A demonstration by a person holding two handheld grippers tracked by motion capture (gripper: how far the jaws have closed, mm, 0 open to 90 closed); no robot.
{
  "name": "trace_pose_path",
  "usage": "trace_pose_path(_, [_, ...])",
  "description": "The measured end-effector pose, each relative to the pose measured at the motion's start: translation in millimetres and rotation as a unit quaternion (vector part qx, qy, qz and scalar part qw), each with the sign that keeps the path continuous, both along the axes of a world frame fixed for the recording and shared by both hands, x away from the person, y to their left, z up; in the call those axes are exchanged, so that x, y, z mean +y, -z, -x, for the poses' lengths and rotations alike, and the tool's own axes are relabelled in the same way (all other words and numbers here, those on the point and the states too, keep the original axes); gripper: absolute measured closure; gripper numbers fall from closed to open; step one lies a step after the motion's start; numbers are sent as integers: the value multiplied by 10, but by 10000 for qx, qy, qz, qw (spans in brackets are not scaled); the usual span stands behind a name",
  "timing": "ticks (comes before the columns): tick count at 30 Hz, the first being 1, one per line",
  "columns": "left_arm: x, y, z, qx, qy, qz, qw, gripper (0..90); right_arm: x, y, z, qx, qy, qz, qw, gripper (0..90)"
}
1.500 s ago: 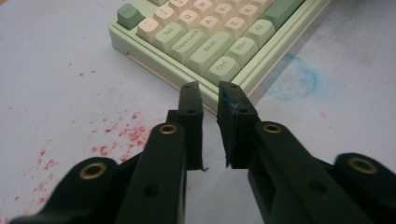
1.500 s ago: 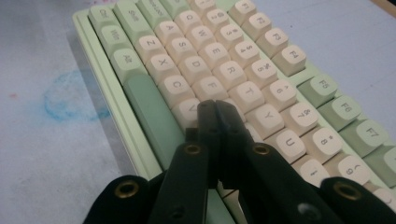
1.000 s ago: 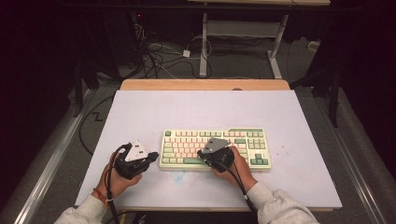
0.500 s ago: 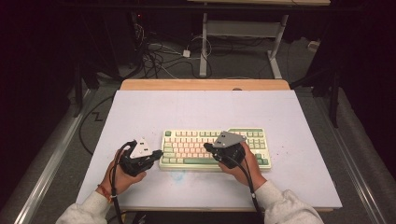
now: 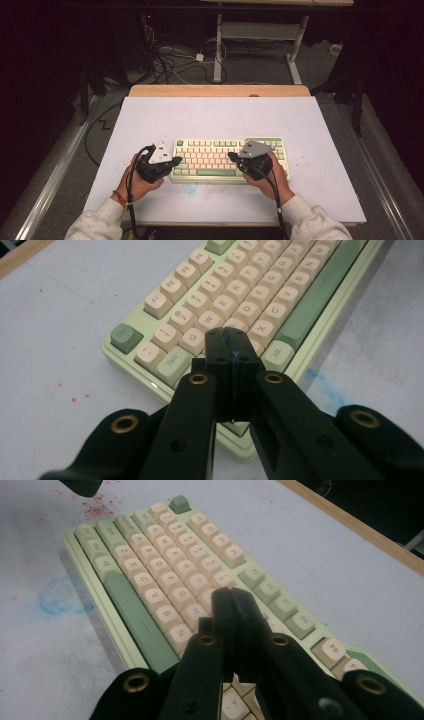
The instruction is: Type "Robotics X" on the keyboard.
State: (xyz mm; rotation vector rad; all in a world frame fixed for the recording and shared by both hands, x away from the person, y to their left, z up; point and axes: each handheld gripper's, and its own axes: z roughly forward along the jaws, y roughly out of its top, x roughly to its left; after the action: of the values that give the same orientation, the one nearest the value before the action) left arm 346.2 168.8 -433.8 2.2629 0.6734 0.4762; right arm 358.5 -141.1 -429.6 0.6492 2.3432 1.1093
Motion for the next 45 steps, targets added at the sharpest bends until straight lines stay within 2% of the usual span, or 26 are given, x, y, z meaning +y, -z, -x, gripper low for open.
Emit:
trace_pose_path(11, [-182, -11, -93, -15, 127, -24, 9999, 872, -110, 37, -59, 16, 195, 83, 9998, 900])
trace_pose_path(17, [-270, -9, -133, -33, 196, -30, 9998, 872, -146, 34, -32, -18, 221, 98, 9997, 900])
trace_pose_path(21, [-330, -19, -148, -50, 243, -37, 9997, 872, -231, 29, 47, -48, 218, 66, 9997, 900])
trace_pose_path(27, [-430, -28, -175, -44, 333, -69, 9994, 872, -358, 16, 152, -180, 255, -84, 9995, 816])
trace_pose_path(31, [-480, -48, -194, -75, 379, -69, 9992, 872, -471, 0, 251, -265, 243, -274, 9990, 709])
trace_pose_path(35, [-518, -50, -213, -77, 416, -86, 9991, 872, -508, 8, 310, -330, 237, -272, 9988, 650])
trace_pose_path(36, [-522, -50, -218, -76, 426, -98, 9990, 872, -525, 17, 339, -312, 180, -303, 9989, 599])
trace_pose_path(39, [-530, -47, -223, -82, 434, -111, 9990, 870, -539, 25, 365, -350, 218, -295, 9987, 566])
trace_pose_path(42, [-532, -45, -223, -78, 435, -120, 9990, 865, -560, 42, 391, -381, 237, -316, 9985, 482])
trace_pose_path(45, [-528, -45, -224, -90, 424, -123, 9990, 862, -567, 57, 399, -379, 249, -316, 9985, 459])
